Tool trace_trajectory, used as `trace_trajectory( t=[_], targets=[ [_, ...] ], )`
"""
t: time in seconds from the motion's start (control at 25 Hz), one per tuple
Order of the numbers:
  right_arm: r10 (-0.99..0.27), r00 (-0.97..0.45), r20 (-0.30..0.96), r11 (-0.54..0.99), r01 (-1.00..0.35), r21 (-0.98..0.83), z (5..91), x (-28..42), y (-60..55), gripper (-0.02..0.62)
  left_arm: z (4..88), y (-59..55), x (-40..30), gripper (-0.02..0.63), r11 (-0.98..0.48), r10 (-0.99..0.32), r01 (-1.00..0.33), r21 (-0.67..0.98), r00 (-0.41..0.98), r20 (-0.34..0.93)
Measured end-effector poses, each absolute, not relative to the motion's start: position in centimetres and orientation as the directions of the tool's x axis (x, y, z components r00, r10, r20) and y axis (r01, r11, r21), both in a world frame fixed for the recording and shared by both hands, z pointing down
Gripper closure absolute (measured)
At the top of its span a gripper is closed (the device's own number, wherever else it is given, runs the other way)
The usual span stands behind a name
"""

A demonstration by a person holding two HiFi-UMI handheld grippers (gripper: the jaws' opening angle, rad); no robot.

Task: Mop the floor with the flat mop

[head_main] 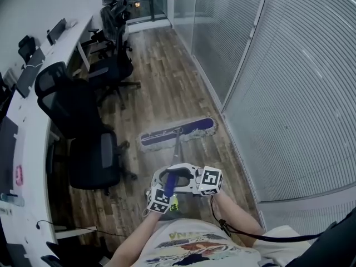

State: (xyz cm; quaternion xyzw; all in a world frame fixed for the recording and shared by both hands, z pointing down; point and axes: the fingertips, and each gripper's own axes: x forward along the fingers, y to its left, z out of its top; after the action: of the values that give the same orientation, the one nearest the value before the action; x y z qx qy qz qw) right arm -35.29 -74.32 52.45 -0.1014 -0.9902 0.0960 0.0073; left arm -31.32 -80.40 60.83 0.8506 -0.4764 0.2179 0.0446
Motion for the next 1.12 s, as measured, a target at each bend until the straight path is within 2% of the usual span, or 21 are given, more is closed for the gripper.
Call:
trace_trajectory(
  t=[0.44,0.8,1.12],
  targets=[
    [0.141,-0.990,-0.017,0.970,0.141,-0.197,52.4,-39.9,-86.6,0.336,60.4,-92.4,-35.5,0.495,-0.587,-0.767,-0.798,-0.134,0.496,0.406],
    [0.091,-0.996,-0.008,0.970,0.091,-0.226,52.0,-38.6,-85.6,0.336,60.2,-91.1,-34.7,0.494,-0.595,-0.750,-0.794,-0.126,0.491,0.443],
    [0.066,-0.997,-0.027,0.970,0.070,-0.235,52.3,-34.8,-79.0,0.336,60.5,-84.4,-31.0,0.494,-0.605,-0.743,-0.783,-0.147,0.489,0.457]
  ],
)
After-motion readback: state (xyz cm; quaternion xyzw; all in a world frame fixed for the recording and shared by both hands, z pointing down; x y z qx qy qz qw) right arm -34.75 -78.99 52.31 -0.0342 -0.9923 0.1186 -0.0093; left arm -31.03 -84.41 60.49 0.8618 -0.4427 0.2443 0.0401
